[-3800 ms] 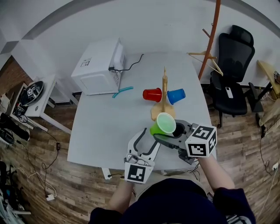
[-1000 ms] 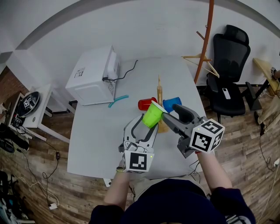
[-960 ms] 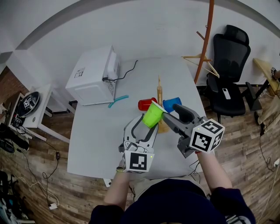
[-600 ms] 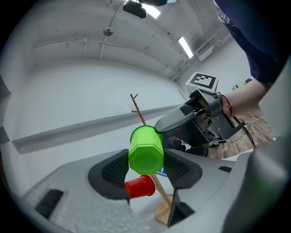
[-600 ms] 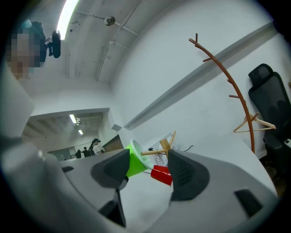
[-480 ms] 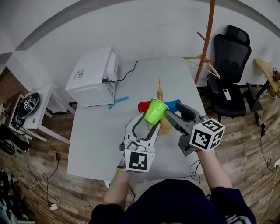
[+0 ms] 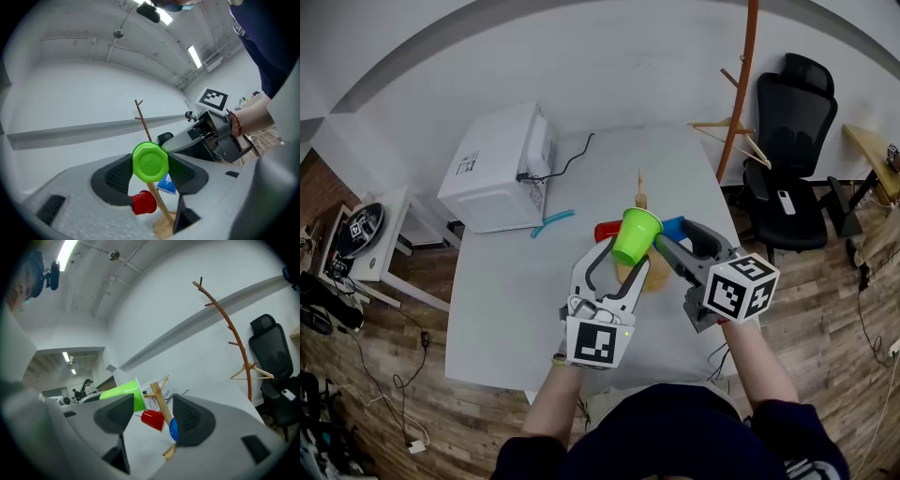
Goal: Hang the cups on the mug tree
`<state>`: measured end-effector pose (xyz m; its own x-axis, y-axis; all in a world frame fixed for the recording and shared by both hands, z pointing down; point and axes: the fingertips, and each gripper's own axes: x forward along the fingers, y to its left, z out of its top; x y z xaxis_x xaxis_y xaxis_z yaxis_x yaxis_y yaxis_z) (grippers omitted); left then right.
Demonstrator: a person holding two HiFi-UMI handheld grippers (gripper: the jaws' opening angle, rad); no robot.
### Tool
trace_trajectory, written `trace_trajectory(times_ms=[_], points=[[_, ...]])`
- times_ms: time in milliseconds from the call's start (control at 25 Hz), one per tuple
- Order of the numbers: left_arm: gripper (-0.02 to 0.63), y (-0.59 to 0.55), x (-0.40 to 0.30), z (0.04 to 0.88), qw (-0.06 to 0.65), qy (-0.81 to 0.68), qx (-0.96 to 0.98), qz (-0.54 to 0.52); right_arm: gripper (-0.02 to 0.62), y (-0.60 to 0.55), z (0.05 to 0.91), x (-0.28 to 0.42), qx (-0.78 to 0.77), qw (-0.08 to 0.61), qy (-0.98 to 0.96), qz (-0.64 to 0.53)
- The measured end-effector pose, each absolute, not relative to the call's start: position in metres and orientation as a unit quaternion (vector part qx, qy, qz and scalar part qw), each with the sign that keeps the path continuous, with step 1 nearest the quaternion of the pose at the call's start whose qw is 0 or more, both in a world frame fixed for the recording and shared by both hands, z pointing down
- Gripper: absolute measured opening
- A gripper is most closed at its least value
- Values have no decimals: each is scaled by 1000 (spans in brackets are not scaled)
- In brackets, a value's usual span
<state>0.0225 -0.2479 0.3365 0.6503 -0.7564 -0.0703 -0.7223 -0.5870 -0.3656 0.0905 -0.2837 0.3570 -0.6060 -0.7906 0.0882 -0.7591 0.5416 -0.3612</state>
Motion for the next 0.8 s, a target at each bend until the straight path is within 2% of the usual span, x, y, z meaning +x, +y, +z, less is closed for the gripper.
trace_trajectory(times_ms=[800], points=[[235, -259, 36, 329, 171, 408, -896, -31, 268, -301, 374, 97, -475, 17, 860, -188]])
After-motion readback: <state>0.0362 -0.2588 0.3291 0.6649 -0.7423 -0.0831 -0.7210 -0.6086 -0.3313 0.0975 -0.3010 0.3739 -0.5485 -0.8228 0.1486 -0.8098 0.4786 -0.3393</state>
